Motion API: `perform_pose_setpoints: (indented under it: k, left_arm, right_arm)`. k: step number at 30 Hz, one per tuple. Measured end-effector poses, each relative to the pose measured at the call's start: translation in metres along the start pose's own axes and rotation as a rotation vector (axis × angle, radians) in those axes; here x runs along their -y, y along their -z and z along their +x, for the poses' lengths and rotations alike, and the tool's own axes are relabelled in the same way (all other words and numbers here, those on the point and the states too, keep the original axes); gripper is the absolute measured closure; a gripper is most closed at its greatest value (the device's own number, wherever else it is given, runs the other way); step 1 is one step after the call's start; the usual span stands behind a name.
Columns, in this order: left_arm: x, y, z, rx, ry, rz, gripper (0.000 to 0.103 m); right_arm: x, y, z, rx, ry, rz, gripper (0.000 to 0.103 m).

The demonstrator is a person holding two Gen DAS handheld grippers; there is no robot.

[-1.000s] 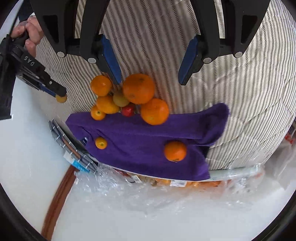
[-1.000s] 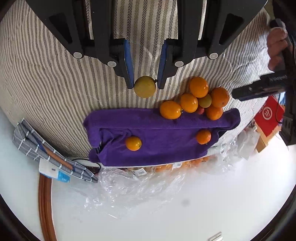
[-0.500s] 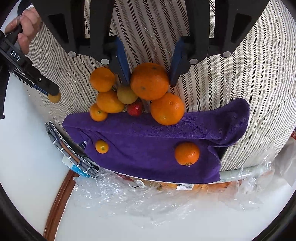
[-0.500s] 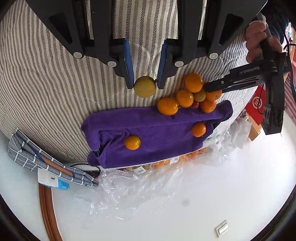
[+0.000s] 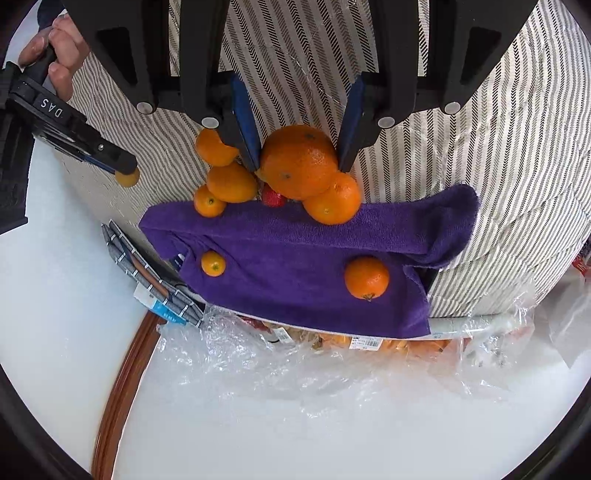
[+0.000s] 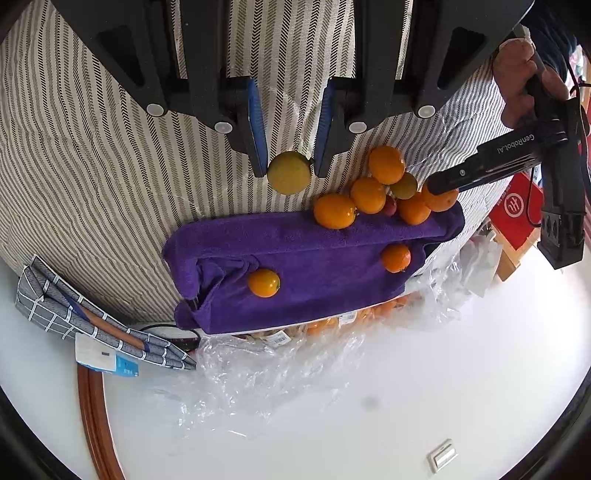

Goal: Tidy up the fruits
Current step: 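Carry both fruits onto the purple towel and open the right tool there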

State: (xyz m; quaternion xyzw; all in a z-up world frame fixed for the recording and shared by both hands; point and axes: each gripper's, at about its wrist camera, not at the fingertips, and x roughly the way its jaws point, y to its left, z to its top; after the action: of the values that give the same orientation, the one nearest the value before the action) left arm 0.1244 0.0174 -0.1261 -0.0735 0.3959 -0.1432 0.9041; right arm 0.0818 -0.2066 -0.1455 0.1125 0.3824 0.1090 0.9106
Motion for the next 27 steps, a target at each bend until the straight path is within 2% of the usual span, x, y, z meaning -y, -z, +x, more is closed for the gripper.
perform_pose_setpoints:
  k: [10,27]
  left_arm:
    - [-0.016,-0.005,-0.017,0.063,0.060,-0.098,0.063]
    - [-0.025,-0.006,-0.029,0.115,0.051,-0.136,0.063]
  right_arm:
    - [0.000,0.001,-0.002,0.000,-0.007,-0.004,0.077]
    - [0.001,0.001,-0.005,0.025,-0.001,0.024,0.077]
